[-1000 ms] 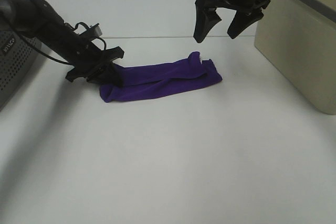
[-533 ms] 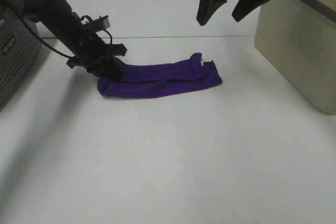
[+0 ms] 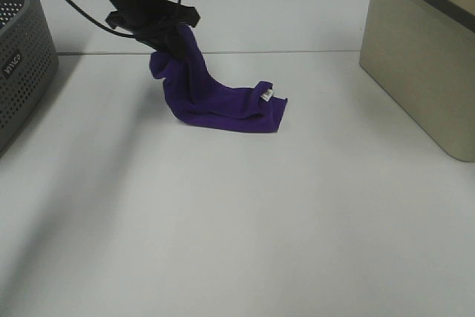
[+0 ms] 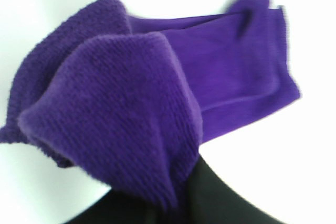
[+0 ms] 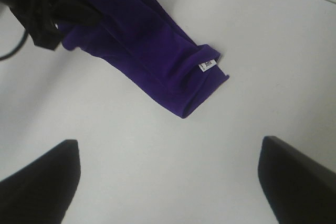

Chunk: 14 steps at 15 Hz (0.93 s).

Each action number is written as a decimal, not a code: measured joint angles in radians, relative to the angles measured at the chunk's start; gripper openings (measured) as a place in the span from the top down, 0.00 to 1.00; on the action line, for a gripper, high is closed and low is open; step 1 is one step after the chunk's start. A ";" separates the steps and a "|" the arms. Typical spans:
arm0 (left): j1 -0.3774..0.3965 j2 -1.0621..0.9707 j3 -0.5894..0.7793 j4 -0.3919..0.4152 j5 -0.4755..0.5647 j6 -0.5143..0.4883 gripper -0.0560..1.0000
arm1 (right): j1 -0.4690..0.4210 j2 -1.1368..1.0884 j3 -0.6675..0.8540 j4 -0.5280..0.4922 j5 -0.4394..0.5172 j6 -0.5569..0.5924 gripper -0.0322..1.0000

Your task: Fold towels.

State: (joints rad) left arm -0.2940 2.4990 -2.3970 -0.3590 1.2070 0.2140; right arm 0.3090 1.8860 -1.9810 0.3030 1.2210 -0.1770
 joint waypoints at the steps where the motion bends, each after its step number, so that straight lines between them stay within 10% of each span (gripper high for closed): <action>1: -0.028 0.007 0.000 -0.003 0.002 -0.001 0.90 | 0.000 -0.011 0.000 0.000 0.000 0.000 0.10; 5: -0.096 0.052 0.000 -0.011 -0.038 -0.011 0.88 | 0.000 -0.017 0.000 0.012 0.000 0.006 0.10; 9: -0.135 0.069 0.000 -0.223 -0.127 -0.008 0.39 | 0.000 -0.017 0.000 0.025 0.000 0.007 0.10; 14: -0.097 0.037 0.000 -0.241 -0.116 -0.008 0.34 | 0.000 -0.017 0.000 0.026 0.000 0.001 0.10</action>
State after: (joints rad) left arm -0.3910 2.5360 -2.3970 -0.6000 1.0910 0.2060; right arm 0.3090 1.8690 -1.9810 0.3290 1.2210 -0.1760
